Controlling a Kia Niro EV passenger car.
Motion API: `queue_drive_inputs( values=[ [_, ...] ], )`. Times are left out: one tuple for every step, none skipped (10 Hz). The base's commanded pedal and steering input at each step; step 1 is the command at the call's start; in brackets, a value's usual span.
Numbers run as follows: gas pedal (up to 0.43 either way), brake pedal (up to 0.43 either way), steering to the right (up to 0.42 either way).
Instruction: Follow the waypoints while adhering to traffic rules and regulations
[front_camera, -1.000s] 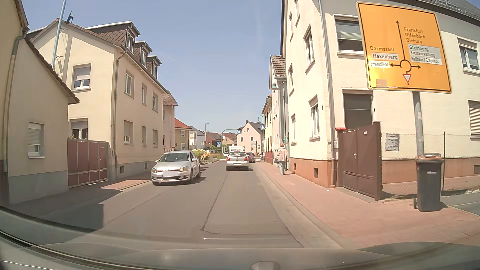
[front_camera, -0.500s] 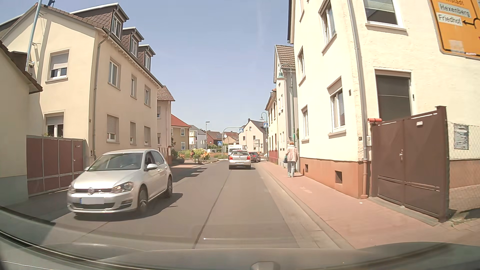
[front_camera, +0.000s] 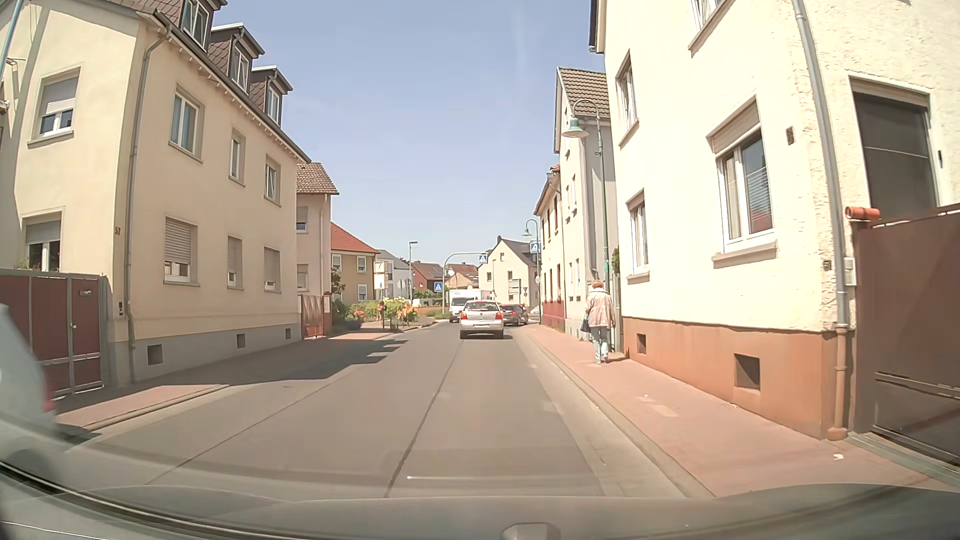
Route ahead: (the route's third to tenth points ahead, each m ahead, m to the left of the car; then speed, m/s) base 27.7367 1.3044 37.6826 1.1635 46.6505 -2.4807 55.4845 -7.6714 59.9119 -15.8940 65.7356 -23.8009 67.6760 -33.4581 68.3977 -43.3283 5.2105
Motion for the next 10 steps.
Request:
queue_drive_inputs(
  values=[
    [0.000,0.000,-0.006],
    [0.000,0.000,-0.008],
    [0.000,0.000,-0.011],
    [0.000,0.000,-0.011],
    [0.000,0.000,-0.012],
    [0.000,0.000,-0.012],
    [0.000,0.000,-0.012],
    [0.000,0.000,-0.012],
    [0.000,0.000,-0.012],
    [0.000,0.000,-0.012]
  ],
)
